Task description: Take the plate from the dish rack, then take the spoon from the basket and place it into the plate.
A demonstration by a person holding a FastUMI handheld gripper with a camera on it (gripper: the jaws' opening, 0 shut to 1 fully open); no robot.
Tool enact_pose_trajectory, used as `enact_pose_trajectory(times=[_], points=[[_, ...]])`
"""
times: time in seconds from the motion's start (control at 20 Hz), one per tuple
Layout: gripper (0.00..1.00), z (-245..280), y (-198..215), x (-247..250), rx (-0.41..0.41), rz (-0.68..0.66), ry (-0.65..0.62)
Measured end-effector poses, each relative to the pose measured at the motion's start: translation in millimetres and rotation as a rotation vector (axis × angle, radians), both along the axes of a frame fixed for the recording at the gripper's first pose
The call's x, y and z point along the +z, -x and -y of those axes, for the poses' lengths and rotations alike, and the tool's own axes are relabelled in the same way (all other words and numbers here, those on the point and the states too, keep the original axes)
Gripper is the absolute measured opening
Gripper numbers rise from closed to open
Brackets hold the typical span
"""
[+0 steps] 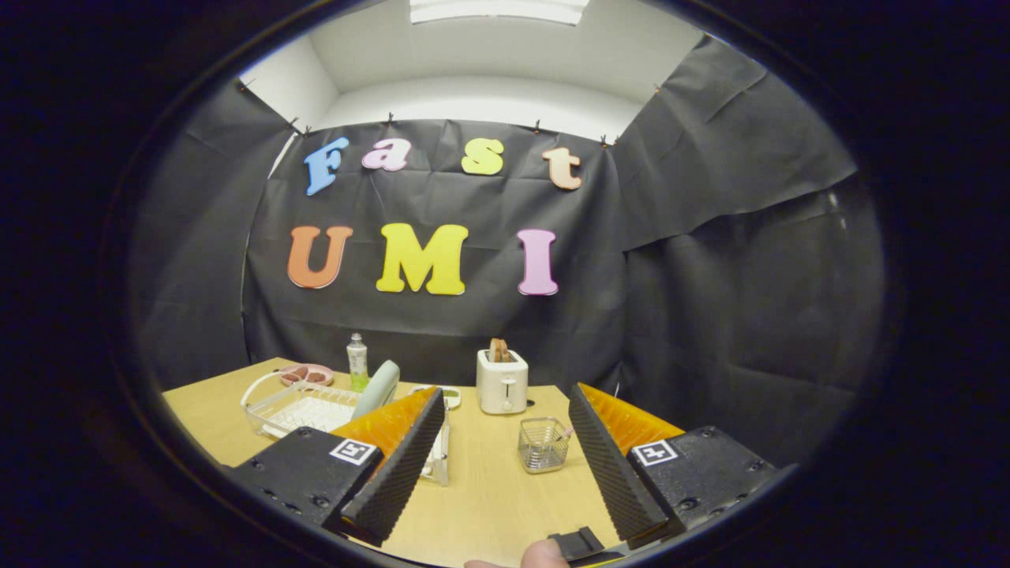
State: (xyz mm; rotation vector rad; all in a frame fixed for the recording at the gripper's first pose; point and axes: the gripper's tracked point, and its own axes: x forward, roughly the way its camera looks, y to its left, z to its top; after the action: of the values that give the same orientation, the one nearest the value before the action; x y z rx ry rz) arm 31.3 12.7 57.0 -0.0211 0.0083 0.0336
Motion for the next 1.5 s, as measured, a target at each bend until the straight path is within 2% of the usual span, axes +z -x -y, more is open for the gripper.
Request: enact_pose_trajectory(times=[0.2,0.4,0.6,0.8,1.0,1.5], points=[[1.0,-26,-32,28,0.032,-0.018,0.101],[1.0,-71,-71,47,0.122,-0.063,0.068],[1.0,-121,-120,48,0.204,-0.178,0.063],[1.0,-168,-157,26,0.271,-0.329,0.071],[1.0,-198,-181,-7,0.299,-0.476,0.088],[0.99,-239,-211,-86,0.262,-0.782,0.037]])
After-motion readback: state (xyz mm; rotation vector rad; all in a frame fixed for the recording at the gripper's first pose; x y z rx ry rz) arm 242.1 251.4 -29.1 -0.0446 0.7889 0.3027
